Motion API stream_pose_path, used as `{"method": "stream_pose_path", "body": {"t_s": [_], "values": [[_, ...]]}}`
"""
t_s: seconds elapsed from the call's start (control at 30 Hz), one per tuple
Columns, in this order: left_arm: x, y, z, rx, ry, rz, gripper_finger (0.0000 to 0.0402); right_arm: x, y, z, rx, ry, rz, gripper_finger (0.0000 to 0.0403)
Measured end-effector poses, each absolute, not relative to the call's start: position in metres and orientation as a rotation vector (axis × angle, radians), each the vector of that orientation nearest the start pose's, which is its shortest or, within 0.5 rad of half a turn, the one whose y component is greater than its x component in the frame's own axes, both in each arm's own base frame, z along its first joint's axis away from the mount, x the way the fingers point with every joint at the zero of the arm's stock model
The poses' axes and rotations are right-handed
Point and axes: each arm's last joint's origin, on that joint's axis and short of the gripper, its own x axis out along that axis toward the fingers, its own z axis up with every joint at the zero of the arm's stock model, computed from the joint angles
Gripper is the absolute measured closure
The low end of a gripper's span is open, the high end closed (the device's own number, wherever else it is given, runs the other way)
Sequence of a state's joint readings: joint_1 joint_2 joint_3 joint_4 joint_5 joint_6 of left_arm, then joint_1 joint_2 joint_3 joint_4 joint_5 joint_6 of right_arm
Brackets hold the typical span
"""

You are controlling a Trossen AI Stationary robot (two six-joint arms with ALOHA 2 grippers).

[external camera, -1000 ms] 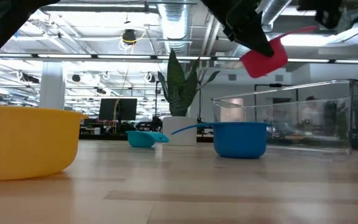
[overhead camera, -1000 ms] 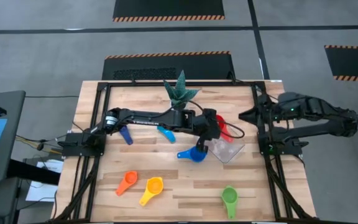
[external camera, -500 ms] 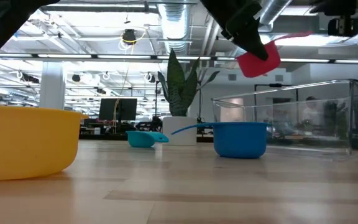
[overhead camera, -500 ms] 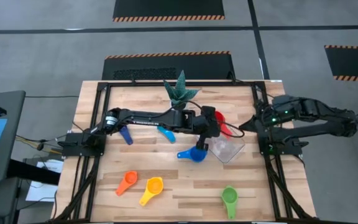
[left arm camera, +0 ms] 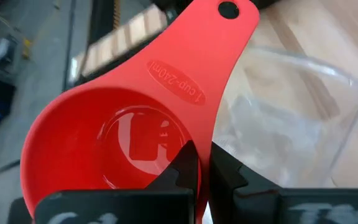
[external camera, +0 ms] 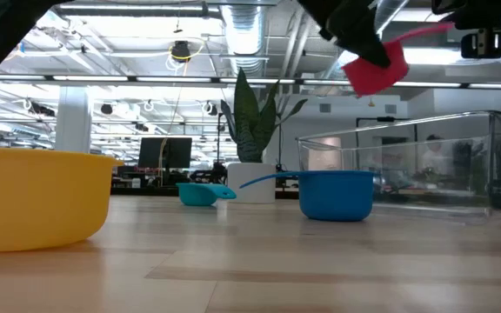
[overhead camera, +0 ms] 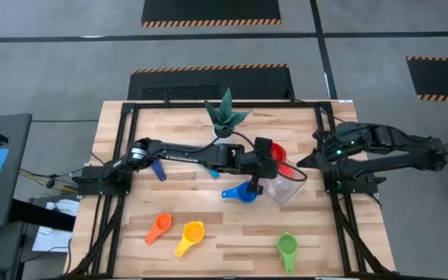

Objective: Nest measuring cups in basket
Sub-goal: Put the red measuring cup into the transparent bin

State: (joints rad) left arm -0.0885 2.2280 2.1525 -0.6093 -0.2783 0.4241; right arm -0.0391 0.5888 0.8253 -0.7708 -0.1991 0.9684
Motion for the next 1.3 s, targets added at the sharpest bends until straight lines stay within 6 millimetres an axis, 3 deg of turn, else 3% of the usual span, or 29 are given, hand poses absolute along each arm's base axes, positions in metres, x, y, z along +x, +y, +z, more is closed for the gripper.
{"method": "stream_pose_path", "body": {"t_s": [0.3, 0.8, 0.9, 1.07, 1.3], "values": [[0.504, -0.040, 0.295, 0.533, 0.689, 0.045, 0.0401, 0.125, 0.002, 0.310, 0.971, 0.654, -0.088, 0.0310], [0.504, -0.041, 0.297, 0.530, 0.674, 0.080, 0.0401, 0.147, 0.003, 0.310, 0.982, 0.651, -0.023, 0.0311], [0.504, -0.041, 0.297, 0.533, 0.676, 0.087, 0.0401, 0.151, 0.003, 0.308, 0.989, 0.674, -0.014, 0.0326], [0.503, -0.041, 0.297, 0.534, 0.680, 0.085, 0.0401, 0.155, 0.004, 0.305, 0.975, 0.696, 0.004, 0.0387], [0.503, -0.041, 0.297, 0.531, 0.686, 0.085, 0.0392, 0.157, 0.004, 0.307, 0.971, 0.671, 0.022, 0.0396]]}}
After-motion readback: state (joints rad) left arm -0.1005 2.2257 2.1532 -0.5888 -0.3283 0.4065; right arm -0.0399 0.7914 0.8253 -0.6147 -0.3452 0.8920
